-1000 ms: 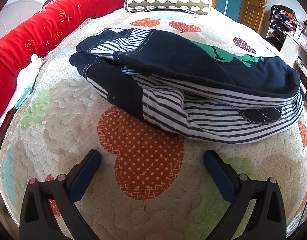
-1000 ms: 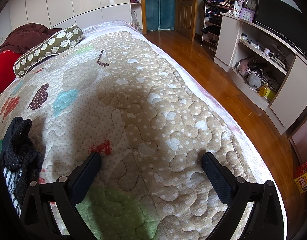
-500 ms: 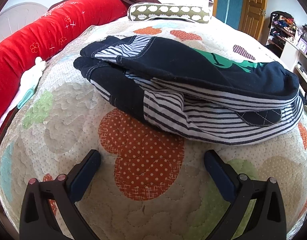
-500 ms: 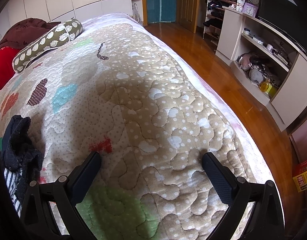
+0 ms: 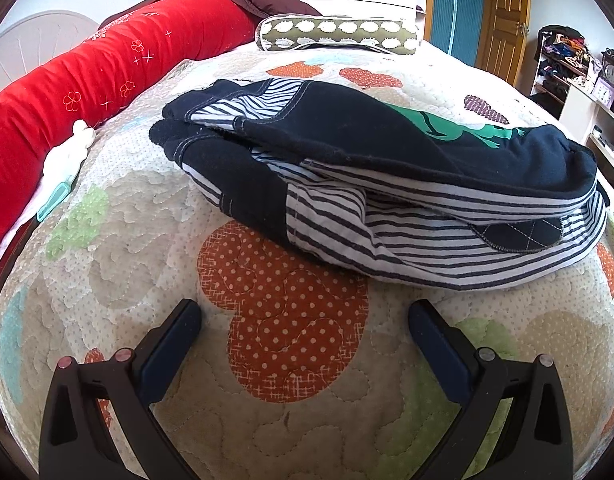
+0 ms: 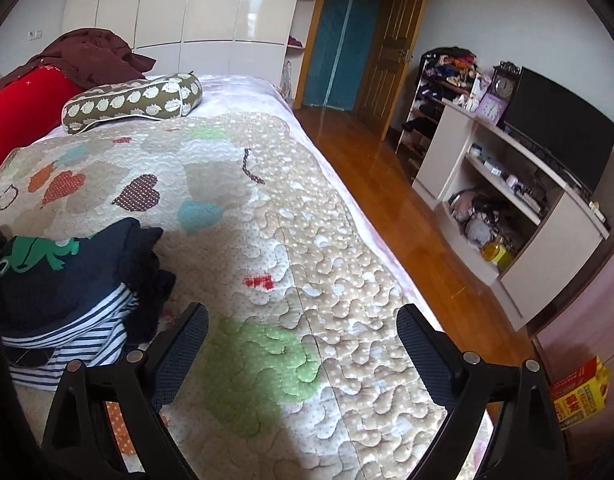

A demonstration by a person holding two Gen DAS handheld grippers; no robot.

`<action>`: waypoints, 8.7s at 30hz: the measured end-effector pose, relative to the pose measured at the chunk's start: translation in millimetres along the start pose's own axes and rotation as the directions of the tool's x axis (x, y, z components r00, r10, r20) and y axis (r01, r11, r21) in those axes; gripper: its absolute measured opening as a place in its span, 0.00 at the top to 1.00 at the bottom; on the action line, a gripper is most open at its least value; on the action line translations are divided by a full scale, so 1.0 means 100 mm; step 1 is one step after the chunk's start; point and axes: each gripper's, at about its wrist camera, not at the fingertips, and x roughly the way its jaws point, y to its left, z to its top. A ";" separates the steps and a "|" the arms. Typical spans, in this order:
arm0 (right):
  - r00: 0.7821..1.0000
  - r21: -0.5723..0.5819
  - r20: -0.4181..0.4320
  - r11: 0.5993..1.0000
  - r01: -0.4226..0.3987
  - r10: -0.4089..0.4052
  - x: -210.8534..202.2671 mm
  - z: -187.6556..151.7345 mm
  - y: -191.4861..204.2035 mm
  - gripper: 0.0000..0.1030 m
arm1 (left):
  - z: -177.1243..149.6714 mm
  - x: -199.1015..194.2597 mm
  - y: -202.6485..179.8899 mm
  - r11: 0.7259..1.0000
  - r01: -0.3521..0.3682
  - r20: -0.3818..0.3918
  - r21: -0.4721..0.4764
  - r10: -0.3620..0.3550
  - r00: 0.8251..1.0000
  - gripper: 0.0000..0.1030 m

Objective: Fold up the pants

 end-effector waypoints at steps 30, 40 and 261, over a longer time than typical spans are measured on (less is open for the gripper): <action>0.910 0.089 -0.067 0.910 -0.404 0.410 -0.19 0.02 0.10 0.19 | 0.38 -0.38 0.95 0.941 0.200 -0.040 -0.274 -0.219 0.975 0.09; 0.736 0.314 -0.198 0.753 -0.578 0.647 0.62 -0.18 0.29 0.27 | 0.85 0.34 1.04 0.871 0.358 -0.070 -0.337 -0.402 0.913 0.09; 0.825 0.310 -0.133 0.813 -0.492 0.550 0.24 0.13 0.50 0.37 | 0.07 -1.26 1.50 0.908 0.084 0.051 -0.410 -0.069 0.996 0.43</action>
